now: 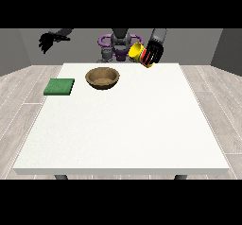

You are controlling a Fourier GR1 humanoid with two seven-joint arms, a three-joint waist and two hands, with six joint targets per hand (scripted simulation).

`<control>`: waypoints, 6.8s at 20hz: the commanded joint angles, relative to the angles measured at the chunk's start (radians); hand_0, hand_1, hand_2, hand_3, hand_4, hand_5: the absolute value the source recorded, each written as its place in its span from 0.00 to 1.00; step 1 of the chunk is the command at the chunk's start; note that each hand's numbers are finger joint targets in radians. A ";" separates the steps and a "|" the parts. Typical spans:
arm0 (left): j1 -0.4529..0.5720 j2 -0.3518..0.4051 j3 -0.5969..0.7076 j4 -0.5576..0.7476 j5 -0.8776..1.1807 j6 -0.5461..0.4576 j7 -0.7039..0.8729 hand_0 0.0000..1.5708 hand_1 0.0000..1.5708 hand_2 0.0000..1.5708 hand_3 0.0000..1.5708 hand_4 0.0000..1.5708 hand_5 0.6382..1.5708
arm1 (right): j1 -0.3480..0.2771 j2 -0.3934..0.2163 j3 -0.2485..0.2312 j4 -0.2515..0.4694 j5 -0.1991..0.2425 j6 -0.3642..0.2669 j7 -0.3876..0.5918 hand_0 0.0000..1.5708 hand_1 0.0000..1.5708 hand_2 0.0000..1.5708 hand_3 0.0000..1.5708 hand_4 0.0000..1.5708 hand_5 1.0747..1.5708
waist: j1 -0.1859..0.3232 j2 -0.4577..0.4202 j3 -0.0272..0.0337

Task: Pick the cup and pour the ball into the bowl, then pick the bowl and place it on the pad

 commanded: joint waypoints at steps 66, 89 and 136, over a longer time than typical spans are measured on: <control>0.412 -0.182 0.191 -0.515 0.679 -0.397 -0.291 0.00 0.00 0.00 0.00 0.00 0.99 | -0.186 0.301 0.073 0.372 0.104 -0.412 -0.198 0.00 0.00 0.00 0.00 0.12 0.98 | 0.213 0.118 -0.0010; 0.387 -0.168 0.178 -0.570 0.705 -0.488 -0.272 0.00 0.00 0.00 0.00 0.52 0.92 | -0.216 0.213 0.173 0.553 0.369 -0.910 -0.014 1.00 1.00 1.00 0.88 0.58 0.99 | 0.334 0.155 -0.0059; 0.416 0.357 0.687 -0.333 1.093 -0.892 -0.435 0.00 0.00 0.00 0.00 0.75 0.98 | -0.377 -0.276 -0.099 0.563 0.230 -0.580 0.190 0.54 0.54 0.56 0.70 0.00 0.88 | 0.240 0.291 -0.0003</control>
